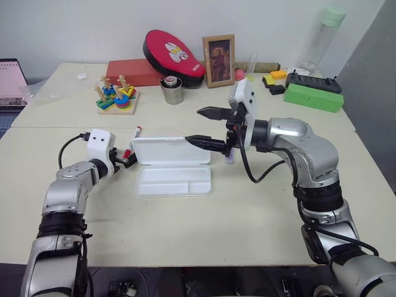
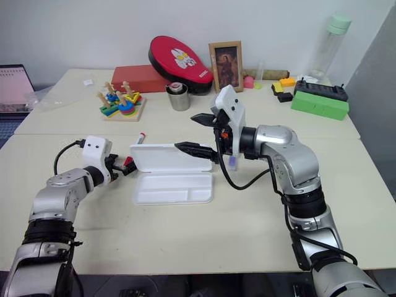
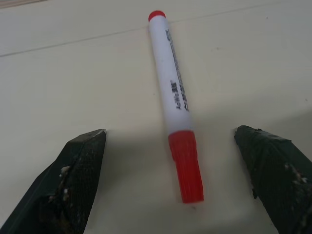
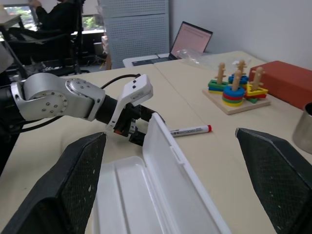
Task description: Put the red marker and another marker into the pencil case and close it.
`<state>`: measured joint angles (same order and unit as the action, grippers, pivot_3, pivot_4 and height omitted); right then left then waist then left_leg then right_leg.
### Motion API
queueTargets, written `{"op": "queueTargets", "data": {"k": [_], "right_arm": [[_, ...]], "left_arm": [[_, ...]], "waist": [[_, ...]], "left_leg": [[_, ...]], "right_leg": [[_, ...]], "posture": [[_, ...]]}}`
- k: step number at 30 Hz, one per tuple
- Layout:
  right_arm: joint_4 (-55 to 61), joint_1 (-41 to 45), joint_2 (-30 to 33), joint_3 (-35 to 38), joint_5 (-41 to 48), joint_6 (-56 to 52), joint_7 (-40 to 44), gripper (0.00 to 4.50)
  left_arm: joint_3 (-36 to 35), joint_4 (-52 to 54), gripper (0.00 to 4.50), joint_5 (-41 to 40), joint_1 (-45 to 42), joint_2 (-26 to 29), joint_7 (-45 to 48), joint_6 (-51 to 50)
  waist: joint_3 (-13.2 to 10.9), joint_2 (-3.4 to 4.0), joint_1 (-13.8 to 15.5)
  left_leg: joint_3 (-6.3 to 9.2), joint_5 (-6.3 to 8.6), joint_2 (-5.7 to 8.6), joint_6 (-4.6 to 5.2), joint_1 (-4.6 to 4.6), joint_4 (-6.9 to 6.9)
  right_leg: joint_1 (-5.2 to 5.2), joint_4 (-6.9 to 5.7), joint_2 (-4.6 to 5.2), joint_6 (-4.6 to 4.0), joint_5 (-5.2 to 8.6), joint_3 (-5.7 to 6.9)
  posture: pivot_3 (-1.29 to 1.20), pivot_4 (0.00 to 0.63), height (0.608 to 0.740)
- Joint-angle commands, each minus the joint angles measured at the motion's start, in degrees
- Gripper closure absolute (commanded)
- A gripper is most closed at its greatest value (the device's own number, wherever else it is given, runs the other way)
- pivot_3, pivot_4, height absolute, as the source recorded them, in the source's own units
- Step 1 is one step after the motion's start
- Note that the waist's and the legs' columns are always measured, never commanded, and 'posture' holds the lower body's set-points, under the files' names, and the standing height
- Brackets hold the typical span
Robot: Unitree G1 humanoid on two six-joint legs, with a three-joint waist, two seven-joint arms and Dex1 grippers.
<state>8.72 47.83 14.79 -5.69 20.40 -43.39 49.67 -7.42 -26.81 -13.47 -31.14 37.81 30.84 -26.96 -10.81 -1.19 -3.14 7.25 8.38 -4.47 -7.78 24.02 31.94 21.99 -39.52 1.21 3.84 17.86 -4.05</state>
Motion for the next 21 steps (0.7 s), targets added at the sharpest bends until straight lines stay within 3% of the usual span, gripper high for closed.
{"op": "queueTargets", "data": {"k": [1,21], "right_arm": [[1.66,1.77,-0.35,1.78,1.71,1.48,-2.17,0.01],[-2.66,3.34,-0.13,0.59,2.41,5.65,-3.26,0.0]], "left_arm": [[1.41,-3.46,0.18,1.66,-2.33,-1.33,1.29,1.59],[-2.34,-2.27,4.0,1.89,-0.51,-2.78,-3.89,3.47]], "waist": [[0.0,0.0,-0.02],[0.0,0.01,-0.13]], "left_leg": [[0.0,0.0,0.0,0.0,0.0,0.0],[0.0,-0.01,0.0,0.0,-0.08,0.08]], "right_leg": [[0.0,-0.02,0.0,0.0,0.0,0.0],[-0.01,-0.2,0.0,0.0,0.0,-0.01]], "posture": [[0.0,0.15,0.74],[0.0,0.15,0.74]]}}
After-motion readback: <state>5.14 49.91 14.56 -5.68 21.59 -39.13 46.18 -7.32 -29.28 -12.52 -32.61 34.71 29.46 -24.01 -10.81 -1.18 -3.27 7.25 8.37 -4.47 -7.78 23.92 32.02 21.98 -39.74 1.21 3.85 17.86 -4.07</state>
